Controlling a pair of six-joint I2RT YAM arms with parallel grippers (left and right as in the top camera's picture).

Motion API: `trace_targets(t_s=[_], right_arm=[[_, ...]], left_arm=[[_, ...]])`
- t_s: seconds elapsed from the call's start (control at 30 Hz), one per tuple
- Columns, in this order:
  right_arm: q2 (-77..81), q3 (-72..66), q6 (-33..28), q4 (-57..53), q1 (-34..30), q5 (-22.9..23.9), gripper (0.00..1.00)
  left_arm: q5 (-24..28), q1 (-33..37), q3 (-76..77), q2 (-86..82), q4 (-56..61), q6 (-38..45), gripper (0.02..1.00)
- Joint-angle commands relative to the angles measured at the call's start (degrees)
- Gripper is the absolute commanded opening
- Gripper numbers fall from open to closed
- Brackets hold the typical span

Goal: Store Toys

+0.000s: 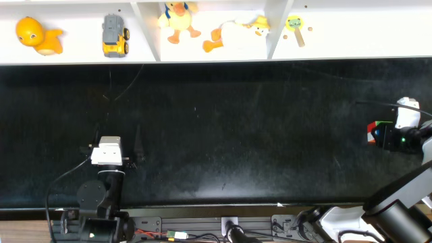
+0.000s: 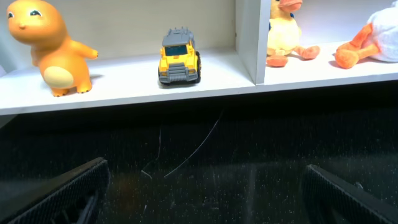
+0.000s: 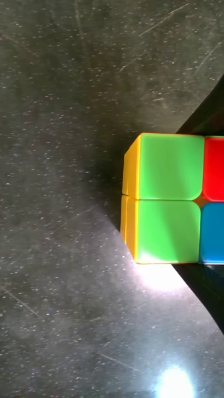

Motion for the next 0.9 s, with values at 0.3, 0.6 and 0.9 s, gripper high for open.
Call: trace_targets(t_s=[0.3, 0.6, 0.9], right_arm=[[-4.1, 6.6, 7.5, 5.4, 9.1, 0.1, 0.452], [-3.9, 17.7, 11.5, 6.8, 16.2, 2.8, 0.474], [1.4, 26.7, 16.8, 7.9, 21.1, 2.7, 0.47]], left_arm=[[0.4, -0.2, -0.2, -0.7, 0.0, 1.1, 0.998], [0.4, -0.2, -0.2, -0.7, 0.0, 1.1, 0.998], [0.4, -0.2, -0.2, -0.7, 0.0, 1.1, 0.998]])
